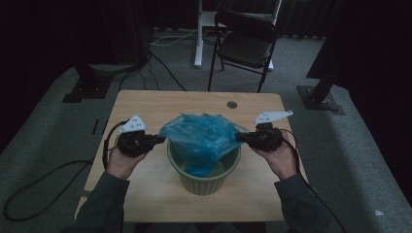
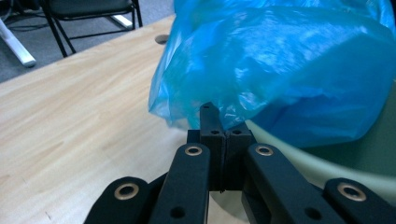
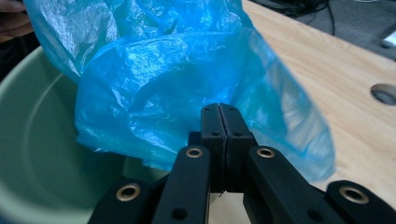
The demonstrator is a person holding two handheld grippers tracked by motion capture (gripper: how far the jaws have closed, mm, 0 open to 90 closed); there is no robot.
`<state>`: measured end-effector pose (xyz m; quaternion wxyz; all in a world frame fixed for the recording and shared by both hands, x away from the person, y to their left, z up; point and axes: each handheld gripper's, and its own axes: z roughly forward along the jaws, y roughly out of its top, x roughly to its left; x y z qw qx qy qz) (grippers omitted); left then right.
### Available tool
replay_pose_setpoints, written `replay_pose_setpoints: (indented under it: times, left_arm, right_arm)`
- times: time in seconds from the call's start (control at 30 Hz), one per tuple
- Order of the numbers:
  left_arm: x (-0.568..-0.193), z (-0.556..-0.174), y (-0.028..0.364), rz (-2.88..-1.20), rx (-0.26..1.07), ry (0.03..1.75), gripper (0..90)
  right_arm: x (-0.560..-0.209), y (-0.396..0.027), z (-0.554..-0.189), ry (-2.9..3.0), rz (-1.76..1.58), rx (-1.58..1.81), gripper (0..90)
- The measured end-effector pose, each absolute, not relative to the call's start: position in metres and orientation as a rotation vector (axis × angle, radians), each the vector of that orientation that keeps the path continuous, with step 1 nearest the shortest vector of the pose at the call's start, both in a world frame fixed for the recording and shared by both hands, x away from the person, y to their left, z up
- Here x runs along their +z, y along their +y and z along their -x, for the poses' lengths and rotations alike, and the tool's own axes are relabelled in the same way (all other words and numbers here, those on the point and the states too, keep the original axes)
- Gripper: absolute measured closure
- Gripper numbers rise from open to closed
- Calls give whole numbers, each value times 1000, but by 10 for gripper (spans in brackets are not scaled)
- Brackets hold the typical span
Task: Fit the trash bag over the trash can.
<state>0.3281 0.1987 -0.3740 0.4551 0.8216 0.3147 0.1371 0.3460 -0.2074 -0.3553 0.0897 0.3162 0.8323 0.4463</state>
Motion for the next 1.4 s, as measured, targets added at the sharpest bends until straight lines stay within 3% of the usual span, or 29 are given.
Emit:
replay_pose_setpoints:
  times: [0.33,0.73,1.4]
  left_arm:
    - [-390,-299,195,-2064,290,743,896]
    - [-397,-289,184,-2096,265,704,895]
    - [-398,-332,183,-2049,348,804,894]
  right_arm:
    - [-368,-227,-317,2531,-958,1412,897]
    - [-386,-222,-299,2687,-883,1368,897]
    - [-389,-200,-335,2550,-950,1309,887]
